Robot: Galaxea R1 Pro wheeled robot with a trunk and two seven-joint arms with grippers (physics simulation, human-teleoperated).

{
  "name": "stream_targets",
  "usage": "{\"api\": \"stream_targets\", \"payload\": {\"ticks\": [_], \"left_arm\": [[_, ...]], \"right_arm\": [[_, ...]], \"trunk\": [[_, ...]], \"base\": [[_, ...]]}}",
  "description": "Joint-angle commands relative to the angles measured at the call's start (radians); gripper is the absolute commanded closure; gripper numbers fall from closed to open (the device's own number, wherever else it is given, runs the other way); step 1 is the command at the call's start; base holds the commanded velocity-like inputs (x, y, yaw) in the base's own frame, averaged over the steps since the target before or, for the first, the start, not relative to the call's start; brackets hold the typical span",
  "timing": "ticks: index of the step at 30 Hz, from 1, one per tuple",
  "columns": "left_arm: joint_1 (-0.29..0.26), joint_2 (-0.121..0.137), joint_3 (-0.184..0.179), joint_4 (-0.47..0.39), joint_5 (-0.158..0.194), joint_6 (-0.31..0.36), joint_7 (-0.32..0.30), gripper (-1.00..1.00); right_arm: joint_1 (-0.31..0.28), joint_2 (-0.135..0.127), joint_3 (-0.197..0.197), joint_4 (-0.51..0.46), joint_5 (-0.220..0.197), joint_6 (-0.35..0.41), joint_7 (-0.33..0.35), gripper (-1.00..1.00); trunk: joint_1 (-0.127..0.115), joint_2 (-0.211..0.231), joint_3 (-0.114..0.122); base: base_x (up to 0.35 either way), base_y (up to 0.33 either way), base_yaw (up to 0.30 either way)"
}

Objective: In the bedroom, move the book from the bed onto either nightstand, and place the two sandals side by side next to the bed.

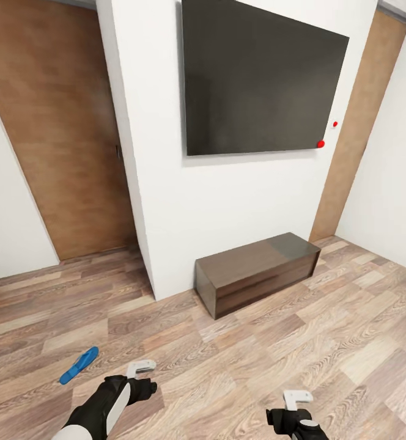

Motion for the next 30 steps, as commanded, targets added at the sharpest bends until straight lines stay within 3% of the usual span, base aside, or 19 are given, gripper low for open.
{"api": "stream_targets", "payload": {"ticks": [1,8,19,30], "left_arm": [[0.000,-0.001,0.006,-0.002,0.007,0.006,0.001,-1.00],[0.000,0.000,0.006,-0.002,0.007,0.006,0.001,-1.00],[0.000,-0.001,0.006,-0.002,0.006,0.006,0.001,-1.00],[0.000,-0.001,0.006,-0.002,0.006,0.006,0.001,-1.00]], "right_arm": [[0.000,0.000,0.000,-0.002,0.000,0.006,-0.002,-1.00],[0.000,0.000,0.001,-0.002,0.000,0.006,-0.002,-1.00],[0.000,0.000,0.001,-0.002,0.000,0.006,-0.002,-1.00],[0.000,0.001,0.003,0.004,0.007,-0.025,-0.010,-1.00]], "trunk": [[0.000,-0.001,-0.001],[0.000,-0.001,-0.001],[0.000,-0.001,-0.001],[0.000,-0.001,-0.001]], "base": [[-0.086,0.146,-0.273],[-0.112,0.191,-0.280],[-0.040,0.034,-0.275],[-0.114,0.001,-0.034]]}}
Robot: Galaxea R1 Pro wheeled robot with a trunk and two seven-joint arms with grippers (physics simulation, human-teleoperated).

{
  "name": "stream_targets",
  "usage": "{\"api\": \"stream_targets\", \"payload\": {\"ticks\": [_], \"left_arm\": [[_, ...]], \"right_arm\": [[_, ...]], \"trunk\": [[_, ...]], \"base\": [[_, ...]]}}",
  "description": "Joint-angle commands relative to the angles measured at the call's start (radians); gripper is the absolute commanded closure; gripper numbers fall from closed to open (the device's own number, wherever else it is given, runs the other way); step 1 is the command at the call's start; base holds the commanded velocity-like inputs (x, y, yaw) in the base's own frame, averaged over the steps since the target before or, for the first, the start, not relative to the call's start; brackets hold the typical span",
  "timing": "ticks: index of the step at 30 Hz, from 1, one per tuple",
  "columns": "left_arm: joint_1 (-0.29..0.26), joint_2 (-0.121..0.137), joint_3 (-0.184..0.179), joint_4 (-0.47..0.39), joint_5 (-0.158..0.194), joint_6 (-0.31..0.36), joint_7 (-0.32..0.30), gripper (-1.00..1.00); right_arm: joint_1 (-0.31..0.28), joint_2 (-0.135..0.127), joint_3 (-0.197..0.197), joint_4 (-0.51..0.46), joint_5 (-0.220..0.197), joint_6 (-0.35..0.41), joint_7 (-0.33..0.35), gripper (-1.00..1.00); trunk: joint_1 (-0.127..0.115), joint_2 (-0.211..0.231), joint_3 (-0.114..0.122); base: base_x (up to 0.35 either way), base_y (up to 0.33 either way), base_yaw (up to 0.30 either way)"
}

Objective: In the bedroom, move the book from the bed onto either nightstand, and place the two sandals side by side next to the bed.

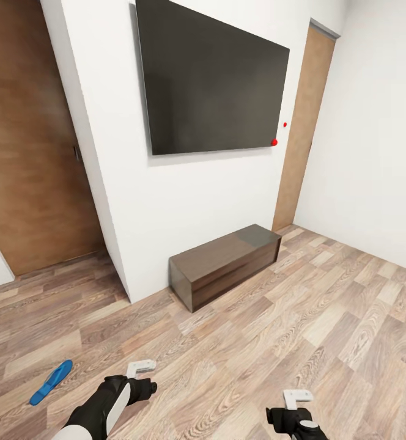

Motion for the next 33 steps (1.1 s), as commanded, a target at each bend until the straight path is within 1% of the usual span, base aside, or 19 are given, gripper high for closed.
{"api": "stream_targets", "payload": {"ticks": [1,8,9,11,12,13,17,19,20,23,24,27,28,29,32,33], "left_arm": [[0.000,-0.001,0.006,-0.002,0.006,0.006,0.001,-1.00],[0.000,-0.001,0.005,-0.002,0.006,0.006,0.001,-1.00],[0.000,-0.007,0.006,-0.002,0.004,0.008,0.008,-1.00],[0.000,-0.008,0.006,-0.002,0.005,0.009,0.013,-1.00],[0.000,-0.009,0.006,-0.002,0.005,0.009,0.026,-1.00],[0.000,-0.013,0.004,0.010,0.003,0.010,0.053,-1.00],[-0.001,-0.014,0.002,0.032,0.003,0.012,0.058,-1.00],[-0.009,-0.014,-0.001,0.066,0.002,0.018,0.061,-1.00],[-0.028,-0.014,-0.003,0.094,0.001,0.028,0.066,-1.00],[-0.064,-0.013,-0.004,0.125,0.000,0.078,0.096,-1.00],[-0.086,-0.013,-0.004,0.138,-0.001,0.131,0.127,-1.00],[-0.113,-0.014,-0.005,0.142,-0.003,0.204,0.169,-1.00],[-0.121,-0.014,-0.005,0.139,-0.003,0.221,0.181,-1.00],[-0.135,-0.014,-0.004,0.126,-0.004,0.249,0.200,-1.00],[-0.149,-0.015,-0.004,0.091,-0.006,0.276,0.215,-1.00],[-0.154,-0.017,-0.005,0.060,-0.007,0.293,0.221,-1.00]], "right_arm": [[0.000,0.000,-0.001,-0.002,0.000,0.004,-0.003,-1.00],[0.000,0.001,-0.006,-0.007,-0.003,0.004,-0.002,-1.00],[0.000,0.001,-0.006,-0.002,-0.007,0.012,0.000,-1.00],[0.000,0.001,-0.006,-0.001,-0.007,0.012,0.000,-1.00],[0.000,0.001,-0.006,-0.001,-0.008,0.011,-0.001,-1.00],[0.000,0.004,-0.007,-0.005,-0.006,0.007,-0.005,-1.00],[0.000,0.004,-0.008,-0.006,-0.006,0.008,-0.005,-1.00],[0.000,0.004,-0.008,-0.004,-0.007,0.016,-0.003,-1.00],[0.000,0.004,-0.008,-0.001,-0.008,0.032,-0.002,-1.00],[-0.001,0.005,-0.009,-0.003,-0.010,0.083,-0.002,-1.00],[-0.005,0.005,-0.008,-0.009,-0.011,0.131,-0.003,-1.00],[-0.024,0.006,-0.008,-0.030,-0.011,0.205,-0.005,-1.00],[-0.035,0.006,-0.008,-0.040,-0.010,0.229,-0.005,-1.00],[-0.058,0.006,-0.008,-0.064,-0.009,0.274,-0.006,-1.00],[-0.089,0.006,-0.007,-0.100,-0.008,0.335,-0.008,-1.00],[-0.104,0.006,-0.007,-0.119,-0.007,0.371,-0.009,-1.00]], "trunk": [[0.000,-0.001,-0.001],[0.000,-0.001,-0.001],[0.000,-0.001,-0.001],[0.000,-0.001,-0.001],[0.000,-0.001,-0.001],[0.000,-0.001,-0.001],[0.000,-0.001,-0.001],[0.000,-0.001,-0.001],[0.000,-0.001,-0.001],[0.000,-0.001,-0.001],[0.000,-0.001,-0.001],[0.000,-0.001,-0.001],[0.000,-0.001,-0.001],[0.000,-0.001,-0.001],[0.000,-0.001,-0.001],[0.000,-0.001,-0.001]], "base": [[-0.007,0.000,-0.001],[-0.002,0.000,0.000],[0.000,0.000,0.000],[0.000,0.000,0.000],[0.000,0.000,0.000],[0.000,0.000,0.000],[0.000,0.000,0.000],[0.000,0.000,0.000],[0.000,0.000,0.000],[0.000,0.000,0.000],[0.000,0.000,0.000],[0.000,0.000,0.000],[0.000,0.000,0.000],[0.000,0.000,0.000],[0.000,0.000,0.000],[0.000,0.000,0.000]]}}
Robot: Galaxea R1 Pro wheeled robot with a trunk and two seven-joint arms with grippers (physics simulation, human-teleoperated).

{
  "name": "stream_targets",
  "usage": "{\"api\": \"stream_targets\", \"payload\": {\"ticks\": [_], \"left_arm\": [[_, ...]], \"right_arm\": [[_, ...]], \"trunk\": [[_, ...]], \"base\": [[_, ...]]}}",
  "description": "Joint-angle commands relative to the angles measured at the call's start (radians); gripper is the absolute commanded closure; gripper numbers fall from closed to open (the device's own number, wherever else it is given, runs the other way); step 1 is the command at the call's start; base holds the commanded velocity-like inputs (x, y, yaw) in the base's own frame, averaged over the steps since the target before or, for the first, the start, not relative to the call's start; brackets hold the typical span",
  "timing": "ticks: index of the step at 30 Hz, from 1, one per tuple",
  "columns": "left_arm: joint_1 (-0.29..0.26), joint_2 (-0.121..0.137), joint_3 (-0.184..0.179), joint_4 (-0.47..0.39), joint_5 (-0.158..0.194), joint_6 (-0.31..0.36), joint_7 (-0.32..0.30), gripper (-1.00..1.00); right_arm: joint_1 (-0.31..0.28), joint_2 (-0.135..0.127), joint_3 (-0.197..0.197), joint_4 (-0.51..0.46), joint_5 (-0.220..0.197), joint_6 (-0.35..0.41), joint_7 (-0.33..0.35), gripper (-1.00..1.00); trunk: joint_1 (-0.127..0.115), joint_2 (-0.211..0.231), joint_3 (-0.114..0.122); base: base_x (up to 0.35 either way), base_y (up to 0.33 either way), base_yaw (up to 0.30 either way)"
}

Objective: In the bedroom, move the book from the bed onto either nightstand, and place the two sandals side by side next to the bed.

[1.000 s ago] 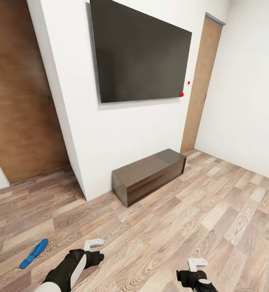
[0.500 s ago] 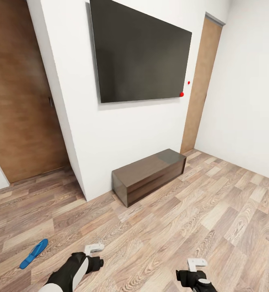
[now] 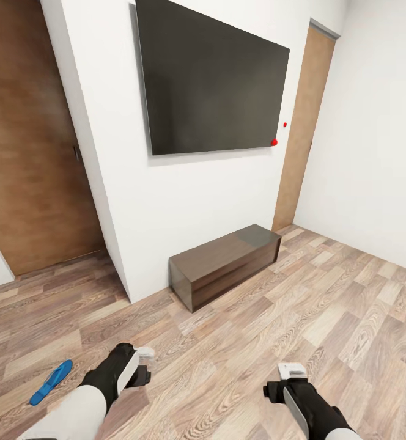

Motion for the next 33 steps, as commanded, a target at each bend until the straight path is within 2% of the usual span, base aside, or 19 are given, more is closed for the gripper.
{"api": "stream_targets", "payload": {"ticks": [1,3,4,6,11,21,33], "left_arm": [[-0.002,-0.001,0.005,-0.018,0.005,0.016,0.008,-1.00],[-0.006,-0.001,-0.002,-0.059,0.002,0.069,0.010,-1.00],[-0.008,0.001,-0.022,-0.097,-0.001,0.133,0.009,-1.00],[-0.009,0.000,-0.038,-0.110,-0.002,0.157,0.009,-1.00],[-0.009,-0.002,-0.057,-0.120,-0.001,0.176,0.007,-1.00],[-0.009,-0.003,-0.065,-0.124,0.000,0.182,0.003,-1.00],[-0.009,-0.004,-0.065,-0.127,0.001,0.181,0.001,-1.00]], "right_arm": [[-0.006,0.000,-0.001,-0.010,0.000,0.023,-0.003,-1.00],[-0.017,-0.001,-0.001,-0.032,0.000,0.064,-0.005,-1.00],[-0.024,-0.003,-0.001,-0.061,0.000,0.092,-0.007,-1.00],[-0.026,-0.003,-0.001,-0.074,0.000,0.101,-0.007,-1.00],[-0.028,-0.002,0.000,-0.087,0.001,0.108,-0.008,-1.00],[-0.029,-0.001,-0.002,-0.113,-0.002,0.109,-0.006,-1.00],[-0.029,-0.005,-0.003,-0.241,-0.001,0.116,-0.005,-1.00]], "trunk": [[0.000,-0.001,-0.001],[0.000,-0.001,-0.001],[0.000,-0.001,-0.001],[0.008,-0.015,-0.008],[0.027,-0.050,-0.023],[0.065,-0.120,-0.062],[0.111,-0.204,-0.118]], "base": [[0.000,0.000,0.000],[0.000,0.000,0.000],[0.000,0.000,0.000],[0.000,0.000,0.000],[0.000,0.000,0.000],[0.000,0.000,0.000],[0.000,0.000,0.000]]}}
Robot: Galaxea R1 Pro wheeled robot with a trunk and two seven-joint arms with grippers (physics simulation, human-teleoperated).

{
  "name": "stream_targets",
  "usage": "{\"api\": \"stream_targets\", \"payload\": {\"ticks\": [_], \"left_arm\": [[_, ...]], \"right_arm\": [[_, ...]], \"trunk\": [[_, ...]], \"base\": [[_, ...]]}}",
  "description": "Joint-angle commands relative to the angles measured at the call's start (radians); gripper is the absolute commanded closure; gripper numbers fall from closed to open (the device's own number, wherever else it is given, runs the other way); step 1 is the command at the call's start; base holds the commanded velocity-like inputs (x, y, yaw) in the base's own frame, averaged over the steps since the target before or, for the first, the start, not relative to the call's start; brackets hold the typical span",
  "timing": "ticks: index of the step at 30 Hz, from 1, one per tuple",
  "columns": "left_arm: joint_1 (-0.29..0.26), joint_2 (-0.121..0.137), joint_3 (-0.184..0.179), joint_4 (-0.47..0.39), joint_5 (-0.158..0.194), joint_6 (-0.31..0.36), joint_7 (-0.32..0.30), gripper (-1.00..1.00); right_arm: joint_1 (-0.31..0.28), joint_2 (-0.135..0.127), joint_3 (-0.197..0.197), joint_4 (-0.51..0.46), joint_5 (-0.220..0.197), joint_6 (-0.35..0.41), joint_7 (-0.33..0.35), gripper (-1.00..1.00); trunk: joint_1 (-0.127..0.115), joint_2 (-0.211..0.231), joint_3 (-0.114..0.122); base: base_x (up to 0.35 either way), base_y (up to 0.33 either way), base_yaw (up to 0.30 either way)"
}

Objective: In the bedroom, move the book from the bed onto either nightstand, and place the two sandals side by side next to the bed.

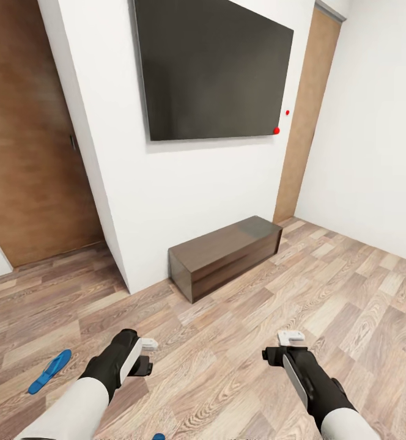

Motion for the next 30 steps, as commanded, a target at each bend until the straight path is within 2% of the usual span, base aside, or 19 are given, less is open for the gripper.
{"api": "stream_targets", "payload": {"ticks": [1,7,11,17,30], "left_arm": [[0.000,0.000,-0.001,-0.002,0.005,0.004,0.005,-1.00],[0.000,-0.002,-0.001,-0.003,0.006,0.003,0.005,-1.00],[0.000,-0.003,-0.001,-0.004,0.006,0.003,0.005,-1.00],[0.000,-0.014,-0.001,-0.004,0.007,0.002,0.005,-1.00],[0.000,-0.020,-0.002,-0.005,0.007,0.002,0.004,-1.00]], "right_arm": [[0.000,0.000,0.000,-0.029,0.000,0.006,-0.003,-1.00],[0.001,0.000,0.001,-0.158,0.001,0.010,-0.003,-1.00],[0.003,0.001,0.002,-0.207,0.001,0.028,-0.003,-1.00],[0.004,0.002,0.002,-0.240,0.000,0.049,-0.003,-1.00],[0.007,0.003,0.002,-0.256,-0.001,0.050,-0.003,-1.00]], "trunk": [[0.004,-0.008,-0.006],[0.027,-0.050,-0.034],[0.042,-0.078,-0.053],[0.065,-0.120,-0.081],[0.115,-0.211,-0.143]], "base": [[0.000,0.000,0.000],[0.000,0.000,0.000],[0.000,0.000,0.000],[0.000,0.000,0.000],[0.000,0.000,0.000]]}}
